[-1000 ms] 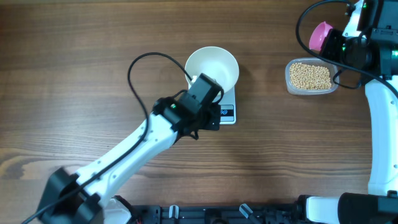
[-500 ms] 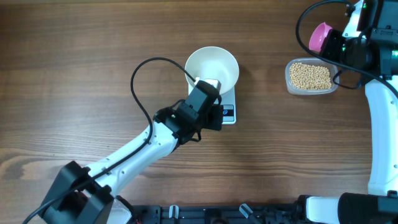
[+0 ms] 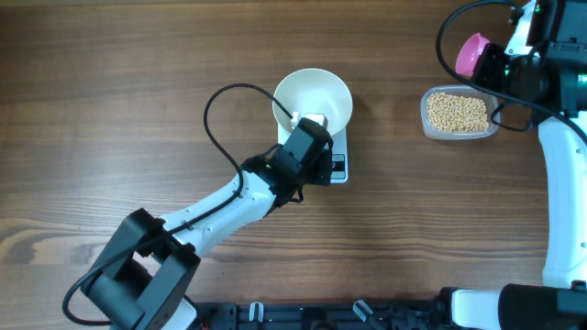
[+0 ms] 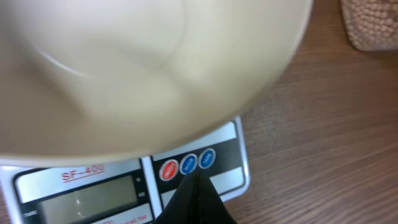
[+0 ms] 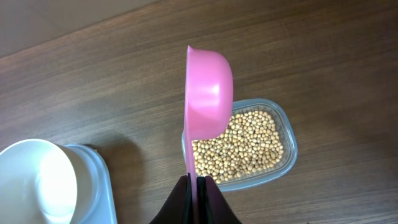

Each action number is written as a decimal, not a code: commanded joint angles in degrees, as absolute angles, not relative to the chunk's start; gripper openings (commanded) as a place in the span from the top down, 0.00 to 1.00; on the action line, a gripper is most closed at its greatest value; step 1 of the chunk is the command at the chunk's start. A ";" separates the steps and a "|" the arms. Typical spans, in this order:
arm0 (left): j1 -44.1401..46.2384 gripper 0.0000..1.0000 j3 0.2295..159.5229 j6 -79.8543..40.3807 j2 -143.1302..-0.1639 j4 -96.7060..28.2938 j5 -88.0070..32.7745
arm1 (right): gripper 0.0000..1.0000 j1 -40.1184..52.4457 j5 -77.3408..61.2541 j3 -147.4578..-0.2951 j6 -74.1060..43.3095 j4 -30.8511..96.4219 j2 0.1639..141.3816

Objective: Scoop item into bowl and weigh 150g on scale
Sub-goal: 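Press the scale's tare button with the left gripper tip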

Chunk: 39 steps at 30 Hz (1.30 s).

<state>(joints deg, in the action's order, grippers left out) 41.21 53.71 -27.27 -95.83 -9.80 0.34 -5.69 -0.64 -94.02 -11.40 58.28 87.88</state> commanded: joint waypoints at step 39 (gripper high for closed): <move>37.82 0.96 30.72 -32.62 -80.55 17.37 -4.75 | 0.96 -5.72 -0.99 -93.73 -8.99 56.40 88.14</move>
